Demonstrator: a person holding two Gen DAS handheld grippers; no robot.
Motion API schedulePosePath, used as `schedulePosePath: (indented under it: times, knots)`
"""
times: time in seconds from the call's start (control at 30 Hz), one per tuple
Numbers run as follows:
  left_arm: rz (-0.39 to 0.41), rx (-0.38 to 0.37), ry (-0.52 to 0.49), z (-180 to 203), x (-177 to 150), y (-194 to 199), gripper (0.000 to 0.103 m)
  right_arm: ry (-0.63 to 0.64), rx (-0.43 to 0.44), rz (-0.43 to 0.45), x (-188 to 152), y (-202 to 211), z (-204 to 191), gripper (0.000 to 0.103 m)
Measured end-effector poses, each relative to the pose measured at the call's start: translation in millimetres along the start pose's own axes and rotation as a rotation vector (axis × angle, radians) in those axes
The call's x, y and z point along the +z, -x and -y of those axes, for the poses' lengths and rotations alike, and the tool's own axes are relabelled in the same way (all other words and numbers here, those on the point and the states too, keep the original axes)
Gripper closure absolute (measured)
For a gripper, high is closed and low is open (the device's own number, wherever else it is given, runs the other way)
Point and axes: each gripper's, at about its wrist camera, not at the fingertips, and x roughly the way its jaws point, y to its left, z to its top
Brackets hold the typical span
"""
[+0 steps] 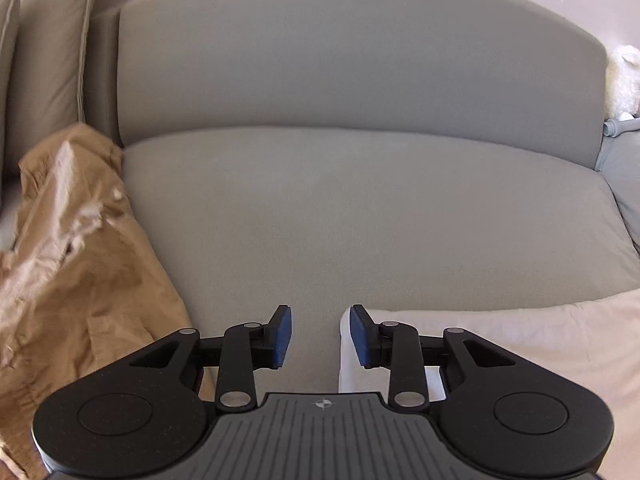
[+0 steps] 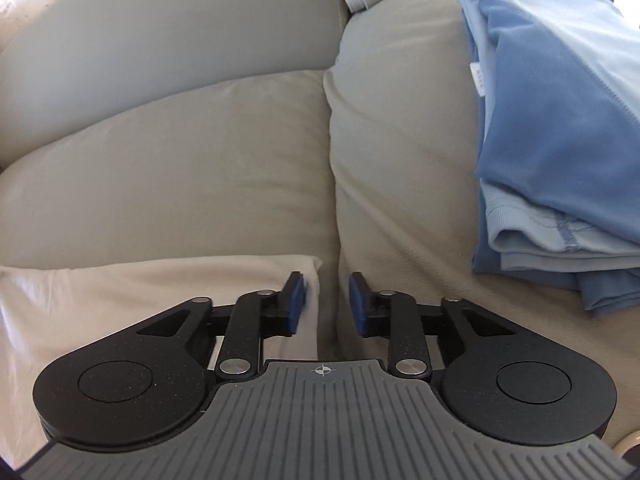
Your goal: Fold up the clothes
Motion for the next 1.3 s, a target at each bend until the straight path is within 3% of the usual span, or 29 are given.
schedulePosePath:
  times: [0.07,0.13,0.2,0.23,0.3,0.37,0.5,0.6,0.63,0.7,0.8,0.83,0.9,0.93,1.0,1.07,1.2,1.3]
  knots:
    - [0.046,-0.074,-0.072,21.1,-2.8,14.4,0.089,0.029,0.012,0.041,1.6,10.2,-8.9,0.067]
    - [0.036,-0.198,-0.155,53.9,-5.7,16.8,0.090,0.053,0.107,0.054,3.5,12.2,-29.3,0.094]
    - [0.018,-0.299,-0.265,94.7,-15.5,13.9,0.090,0.099,0.183,0.029,3.3,7.5,-55.3,0.095]
    - [0.014,-0.310,-0.315,112.1,-20.6,8.6,0.089,0.135,0.226,0.016,1.2,5.7,-73.2,0.095]
    - [0.010,-0.277,-0.343,123.8,-24.2,-11.4,0.089,0.193,0.232,0.002,-2.7,-5.4,-97.7,0.095]
    - [-0.006,-0.229,-0.267,127.1,-20.6,-30.7,0.088,0.251,0.234,-0.011,-6.7,-17.0,-121.6,0.095]
    - [-0.029,-0.142,-0.144,125.7,-5.1,-60.4,0.089,0.296,0.138,0.005,-7.1,-40.0,-144.3,0.099]
    - [-0.020,-0.100,-0.092,117.6,13.9,-63.7,0.093,0.243,0.093,0.000,9.5,-49.6,-141.2,0.095]
    - [-0.013,-0.103,-0.080,115.2,17.9,-62.4,0.093,0.204,0.099,-0.003,15.5,-46.8,-135.9,0.095]
    - [0.006,-0.190,-0.088,108.5,15.3,-45.6,0.093,0.146,0.170,0.011,18.8,-32.0,-125.8,0.093]
    - [-0.050,-0.305,-0.165,108.7,-12.4,-23.7,0.093,0.137,0.285,-0.028,4.8,-9.1,-119.4,0.093]
    - [-0.078,-0.303,-0.193,110.8,-24.3,-20.3,0.093,0.149,0.322,-0.045,-3.2,-1.6,-120.4,0.093]
    - [-0.044,-0.260,-0.196,109.2,-43.0,-14.5,0.091,0.180,0.337,-0.070,-17.4,0.8,-125.8,0.093]
    - [-0.035,-0.233,-0.175,106.4,-46.3,-16.1,0.085,0.204,0.338,-0.083,-26.7,0.7,-129.7,0.093]
    - [-0.036,-0.199,-0.107,104.6,-47.8,-18.4,0.083,0.259,0.292,-0.090,-37.4,-5.4,-138.8,0.096]
    - [-0.034,-0.160,-0.062,106.8,-45.9,-16.3,0.087,0.302,0.240,-0.056,-44.0,-11.8,-148.5,0.099]
    - [0.086,-0.138,-0.087,120.9,-30.2,-9.1,0.087,0.279,0.205,0.007,-24.6,-5.2,-156.1,0.093]
    - [0.036,-0.063,-0.127,120.1,-29.0,-41.9,0.082,0.295,0.159,0.014,-22.8,-18.2,-152.9,0.093]
